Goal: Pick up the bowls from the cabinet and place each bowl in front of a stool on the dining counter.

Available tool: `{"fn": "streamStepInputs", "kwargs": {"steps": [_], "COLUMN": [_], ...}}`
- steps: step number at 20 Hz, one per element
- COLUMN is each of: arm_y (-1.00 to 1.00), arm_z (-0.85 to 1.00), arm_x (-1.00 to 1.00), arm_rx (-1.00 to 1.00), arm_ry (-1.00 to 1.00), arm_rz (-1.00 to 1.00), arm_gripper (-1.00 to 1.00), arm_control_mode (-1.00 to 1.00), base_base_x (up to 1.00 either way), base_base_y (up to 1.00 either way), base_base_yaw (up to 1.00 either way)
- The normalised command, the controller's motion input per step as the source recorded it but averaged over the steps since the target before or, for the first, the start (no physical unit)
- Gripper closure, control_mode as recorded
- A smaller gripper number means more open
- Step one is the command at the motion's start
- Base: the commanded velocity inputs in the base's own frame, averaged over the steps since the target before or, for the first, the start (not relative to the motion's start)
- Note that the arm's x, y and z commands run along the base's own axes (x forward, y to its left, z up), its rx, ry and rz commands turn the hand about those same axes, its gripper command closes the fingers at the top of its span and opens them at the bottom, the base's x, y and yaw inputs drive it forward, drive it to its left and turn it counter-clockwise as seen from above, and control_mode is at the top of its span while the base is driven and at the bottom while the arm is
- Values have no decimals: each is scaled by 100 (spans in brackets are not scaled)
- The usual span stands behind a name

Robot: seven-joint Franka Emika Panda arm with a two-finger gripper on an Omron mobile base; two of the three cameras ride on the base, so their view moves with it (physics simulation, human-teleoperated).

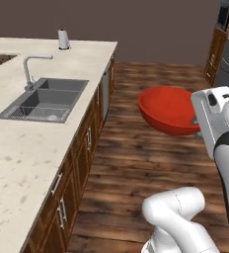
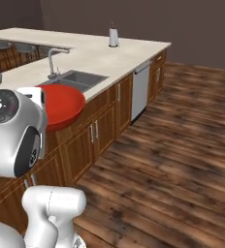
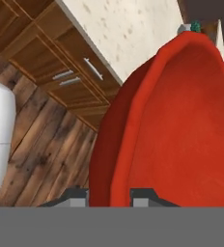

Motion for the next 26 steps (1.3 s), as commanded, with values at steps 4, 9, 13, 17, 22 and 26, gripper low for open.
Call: {"fn": "streamStepInputs", "kwargs": {"steps": [4, 9, 13, 17, 22, 26], "arm_y": [0, 0, 0, 0, 0, 0], "arm_z": [0, 0, 0, 0, 0, 0], "arm_x": [0, 0, 0, 0, 0, 0], "arm_rx": [0, 0, 0, 0, 0, 0], "arm_ry": [0, 0, 0, 0, 0, 0], "arm_rz": [0, 0, 0, 0, 0, 0], "arm_gripper": [100, 100, 100, 100, 100, 100], "arm_control_mode": [100, 100, 100, 100, 100, 100], "base_base_x": [32, 51, 90, 100, 100, 100], "base_base_y": [-62, -55, -86, -73, -50, -16], "base_base_yaw": [26, 7, -8, -14, -12, -1]}}
